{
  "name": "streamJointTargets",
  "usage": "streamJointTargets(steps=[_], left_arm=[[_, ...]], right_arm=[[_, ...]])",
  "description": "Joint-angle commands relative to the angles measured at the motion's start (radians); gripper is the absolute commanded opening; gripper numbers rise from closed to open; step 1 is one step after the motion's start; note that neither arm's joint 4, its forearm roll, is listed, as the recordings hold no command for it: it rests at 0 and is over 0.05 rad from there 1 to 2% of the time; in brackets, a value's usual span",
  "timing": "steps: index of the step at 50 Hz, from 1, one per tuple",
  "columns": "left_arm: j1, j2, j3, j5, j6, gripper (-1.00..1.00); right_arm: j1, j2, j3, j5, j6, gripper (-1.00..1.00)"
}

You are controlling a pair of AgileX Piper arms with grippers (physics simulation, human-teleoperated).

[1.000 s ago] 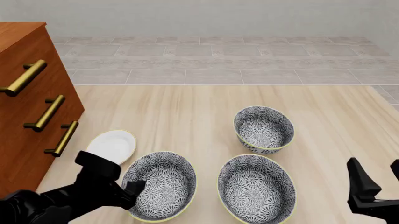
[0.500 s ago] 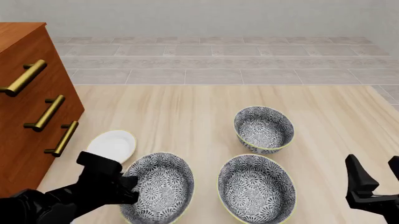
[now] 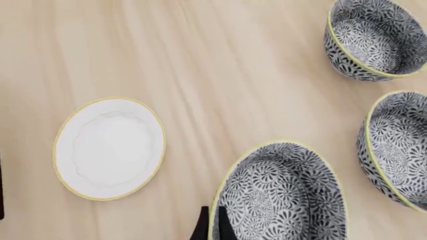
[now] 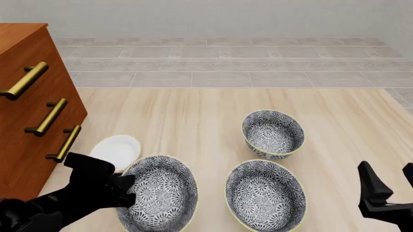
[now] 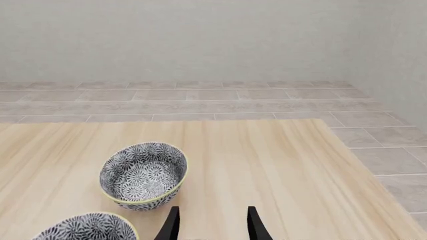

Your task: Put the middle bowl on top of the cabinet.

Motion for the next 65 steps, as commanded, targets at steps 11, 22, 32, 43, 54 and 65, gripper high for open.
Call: streamJointTargets(steps=[11, 22, 32, 43, 54, 65], left_arm=[[0.021, -0.297, -0.058, 0.205, 0.023, -1.00], [0.022, -0.367, -0.089, 0.269, 0.024, -1.00], [0.022, -0.387, -0.096, 0.285, 0.031, -1.00], [0.027, -0.388, -0.103, 0.294, 0.027, -1.00], [0.060, -0.429, -0.153, 0.350, 0.038, -1.00], [0.096, -0.460, -0.232, 0.427, 0.047, -1.00]], right_arm=[[-0.002, -0.052, 0.000, 0.046, 0.000, 1.00], [-0.003, -0.063, 0.000, 0.053, -0.002, 1.00], [-0.006, -0.089, 0.000, 0.077, 0.000, 1.00], [-0.005, -0.065, 0.000, 0.055, 0.001, 1.00], [-0.007, -0.072, 0.000, 0.059, 0.002, 1.00], [-0.007, -0.074, -0.001, 0.056, 0.002, 1.00]])
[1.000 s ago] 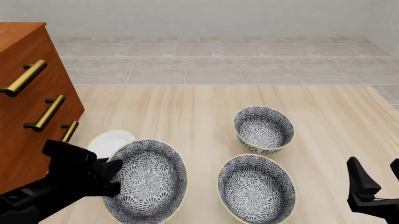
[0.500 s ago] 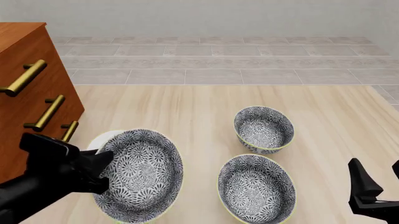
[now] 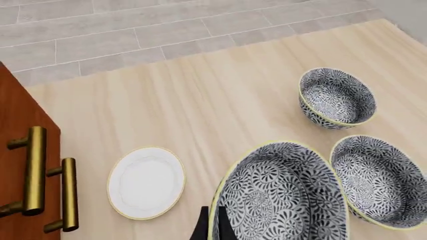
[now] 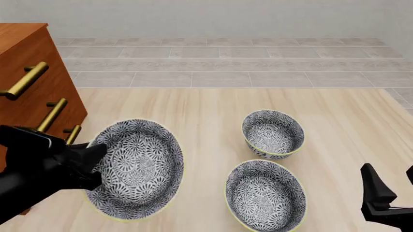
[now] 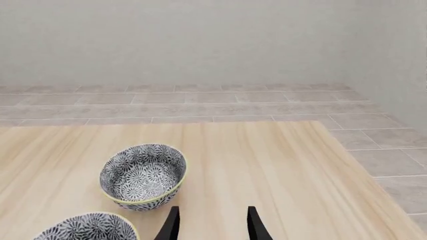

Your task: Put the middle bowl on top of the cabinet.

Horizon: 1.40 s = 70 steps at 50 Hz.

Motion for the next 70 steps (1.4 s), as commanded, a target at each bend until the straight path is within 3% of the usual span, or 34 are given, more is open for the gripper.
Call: streamJointTargets(steps=[1, 70], left_arm=[[0.042, -0.020, -0.073, 0.058, 0.019, -1.00], [0.292, 0.061, -0.421, 0.180, 0.027, -1.00]], right_arm=[[-0.001, -0.004, 0.000, 0.000, 0.001, 1.00], [-0.006, 0.001, 0.000, -0.014, 0.002, 1.00]])
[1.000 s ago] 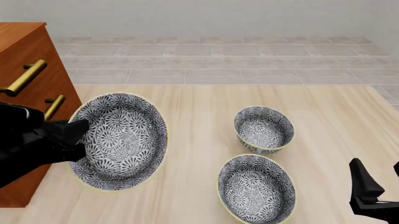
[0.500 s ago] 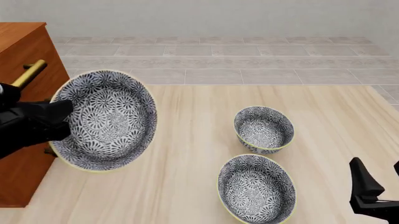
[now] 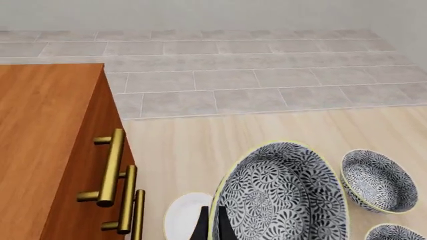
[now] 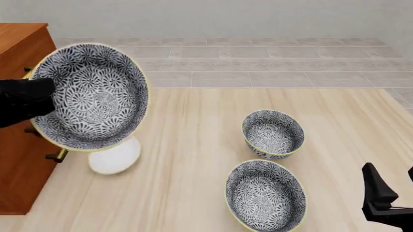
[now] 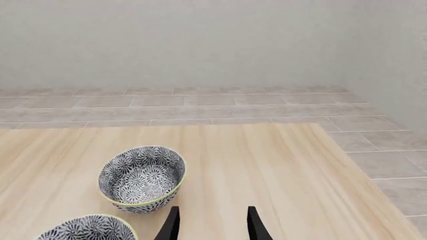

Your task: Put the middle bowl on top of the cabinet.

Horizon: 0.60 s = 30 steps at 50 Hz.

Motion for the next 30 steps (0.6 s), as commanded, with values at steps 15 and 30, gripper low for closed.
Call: streamJointTargets(steps=[15, 30], left_arm=[[0.100, 0.050, -0.130, -0.007, 0.015, -1.00], [0.161, 0.105, -0.201, -0.013, -0.011, -1.00]], right_arm=[[-0.001, -0.011, 0.000, 0.009, 0.000, 1.00], [-0.001, -0.002, 0.000, -0.002, -0.002, 1.00]])
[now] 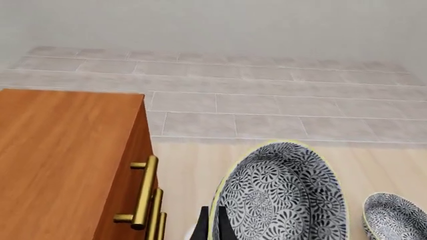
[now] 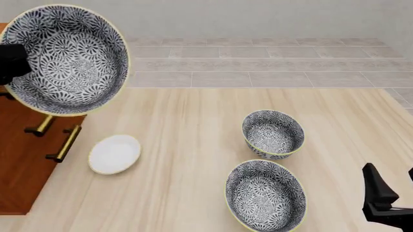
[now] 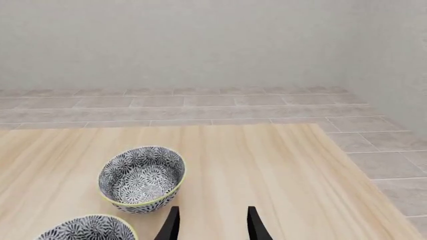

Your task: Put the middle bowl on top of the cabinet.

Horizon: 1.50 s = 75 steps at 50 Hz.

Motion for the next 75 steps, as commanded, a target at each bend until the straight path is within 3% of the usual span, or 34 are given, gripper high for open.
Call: streamJointTargets(steps=[1, 18, 39, 75], left_arm=[[0.055, 0.043, -0.058, -0.015, -0.008, -1.00], [0.141, 0.116, -0.134, -0.032, -0.040, -1.00], [0.218, 0.134, -0.171, -0.039, -0.069, -1.00], [0.328, 0.266, -0.307, 0.004, -0.146, -1.00]], right_arm=[[0.001, 0.011, 0.000, -0.012, 0.000, 1.00], [-0.002, 0.025, 0.000, -0.025, -0.001, 1.00], [-0.009, -0.058, -0.001, 0.057, 0.002, 1.00], [-0.009, 0.007, -0.001, -0.010, 0.001, 1.00]])
